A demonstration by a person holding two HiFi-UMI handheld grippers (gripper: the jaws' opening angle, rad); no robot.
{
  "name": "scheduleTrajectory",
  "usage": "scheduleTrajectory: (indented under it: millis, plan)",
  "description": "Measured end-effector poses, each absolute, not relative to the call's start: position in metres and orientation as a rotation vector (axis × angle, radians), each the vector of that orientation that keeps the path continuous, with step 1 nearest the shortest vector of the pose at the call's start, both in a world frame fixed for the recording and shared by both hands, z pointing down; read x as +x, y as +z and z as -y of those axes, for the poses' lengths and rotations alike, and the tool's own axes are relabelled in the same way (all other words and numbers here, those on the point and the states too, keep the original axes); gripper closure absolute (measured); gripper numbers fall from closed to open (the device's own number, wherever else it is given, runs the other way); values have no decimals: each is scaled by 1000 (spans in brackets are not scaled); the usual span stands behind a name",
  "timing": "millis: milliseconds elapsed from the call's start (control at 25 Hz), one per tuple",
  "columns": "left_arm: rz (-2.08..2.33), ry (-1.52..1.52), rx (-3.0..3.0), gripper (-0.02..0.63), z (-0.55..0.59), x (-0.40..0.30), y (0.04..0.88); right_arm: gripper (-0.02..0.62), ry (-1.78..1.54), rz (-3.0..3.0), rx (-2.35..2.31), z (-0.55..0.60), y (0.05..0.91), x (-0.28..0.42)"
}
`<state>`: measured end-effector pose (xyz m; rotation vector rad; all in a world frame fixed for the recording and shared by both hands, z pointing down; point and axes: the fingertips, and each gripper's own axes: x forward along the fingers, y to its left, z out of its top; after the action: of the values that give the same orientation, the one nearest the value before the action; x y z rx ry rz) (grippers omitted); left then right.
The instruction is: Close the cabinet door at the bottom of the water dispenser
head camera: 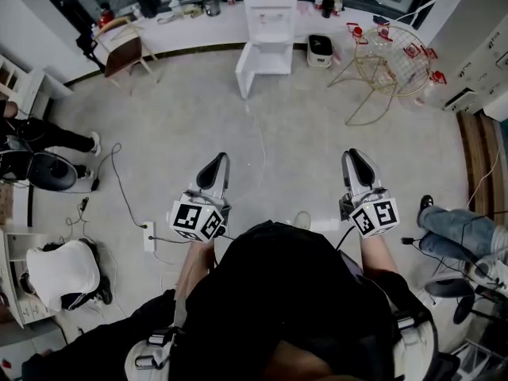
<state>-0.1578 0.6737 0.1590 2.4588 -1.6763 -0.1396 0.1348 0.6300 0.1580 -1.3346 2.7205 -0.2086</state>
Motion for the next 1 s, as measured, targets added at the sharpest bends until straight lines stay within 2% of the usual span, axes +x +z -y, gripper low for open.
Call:
scheduleTrajectory:
  millis: [40, 80, 120, 200, 240, 360, 1000]
  plan:
    - [1686, -136, 2454, 569, -671, -157, 159, 474, -191, -2731, -1325, -630, 157, 133]
    - [1697, -126, 2444, 432, -668, -156, 160, 384, -174, -2736, -1324, -629, 156, 133]
    - [1715, -107, 2432, 332, -665, -154, 161, 328, -161, -2732, -1332, -627, 155, 133]
    - [1760, -62, 2415, 175, -659, -151, 162, 255, -138, -2708, -1358, -624, 153, 138]
    - [1782, -47, 2409, 145, -657, -149, 162, 217, -126, -2694, -1371, -622, 151, 142]
    - [1821, -41, 2388, 107, -649, -143, 161, 173, -107, -2677, -1396, -616, 151, 156]
    - [1849, -37, 2337, 107, -600, -29, 165, 153, -140, -2730, -1309, -560, 156, 247]
